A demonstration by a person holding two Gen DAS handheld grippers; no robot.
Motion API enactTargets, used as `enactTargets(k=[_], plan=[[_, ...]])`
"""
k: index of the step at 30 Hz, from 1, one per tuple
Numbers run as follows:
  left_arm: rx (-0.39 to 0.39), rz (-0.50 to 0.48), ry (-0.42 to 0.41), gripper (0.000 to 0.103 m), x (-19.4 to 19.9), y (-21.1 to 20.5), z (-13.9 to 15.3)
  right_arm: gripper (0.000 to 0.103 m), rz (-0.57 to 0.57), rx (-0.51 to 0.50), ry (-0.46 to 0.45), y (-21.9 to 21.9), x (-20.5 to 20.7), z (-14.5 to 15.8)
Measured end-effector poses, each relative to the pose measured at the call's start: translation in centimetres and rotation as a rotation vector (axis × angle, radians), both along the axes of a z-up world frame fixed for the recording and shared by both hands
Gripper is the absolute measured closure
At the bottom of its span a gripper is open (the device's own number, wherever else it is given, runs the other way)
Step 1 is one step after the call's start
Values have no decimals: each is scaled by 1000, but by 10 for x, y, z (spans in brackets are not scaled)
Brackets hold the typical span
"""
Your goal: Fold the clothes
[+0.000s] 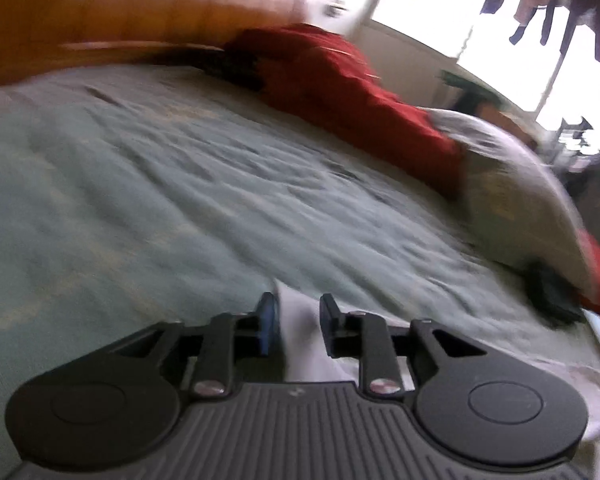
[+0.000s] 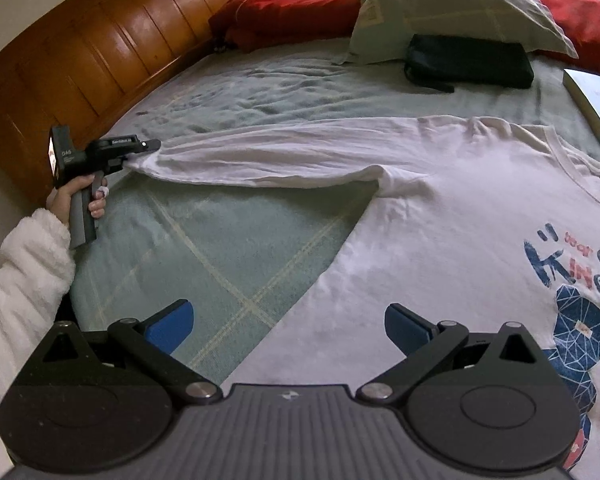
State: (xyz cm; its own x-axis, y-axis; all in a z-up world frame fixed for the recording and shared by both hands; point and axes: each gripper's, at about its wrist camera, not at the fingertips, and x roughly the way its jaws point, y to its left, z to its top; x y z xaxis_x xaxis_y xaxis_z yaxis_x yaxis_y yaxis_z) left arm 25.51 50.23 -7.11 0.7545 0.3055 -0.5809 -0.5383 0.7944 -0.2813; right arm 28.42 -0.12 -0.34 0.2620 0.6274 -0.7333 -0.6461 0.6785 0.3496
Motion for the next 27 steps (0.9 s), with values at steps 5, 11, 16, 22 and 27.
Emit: enactTargets(k=[5, 11, 16, 22, 27], plan=[[148, -73, 56, 52, 0, -33, 21, 0, -12, 15, 9, -1, -1, -1], [207, -363, 107, 42, 34, -99, 16, 0, -5, 6, 10, 5, -4, -3], [206, -403, 108, 41, 37, -117, 21, 0, -4, -14, -17, 0, -9, 2], [204, -446, 101, 41, 39, -137, 31, 0, -59, -6, 4, -23, -5, -3], [193, -493, 93, 22, 45, -163, 37, 0, -101, 27, 42, -33, -3, -8]])
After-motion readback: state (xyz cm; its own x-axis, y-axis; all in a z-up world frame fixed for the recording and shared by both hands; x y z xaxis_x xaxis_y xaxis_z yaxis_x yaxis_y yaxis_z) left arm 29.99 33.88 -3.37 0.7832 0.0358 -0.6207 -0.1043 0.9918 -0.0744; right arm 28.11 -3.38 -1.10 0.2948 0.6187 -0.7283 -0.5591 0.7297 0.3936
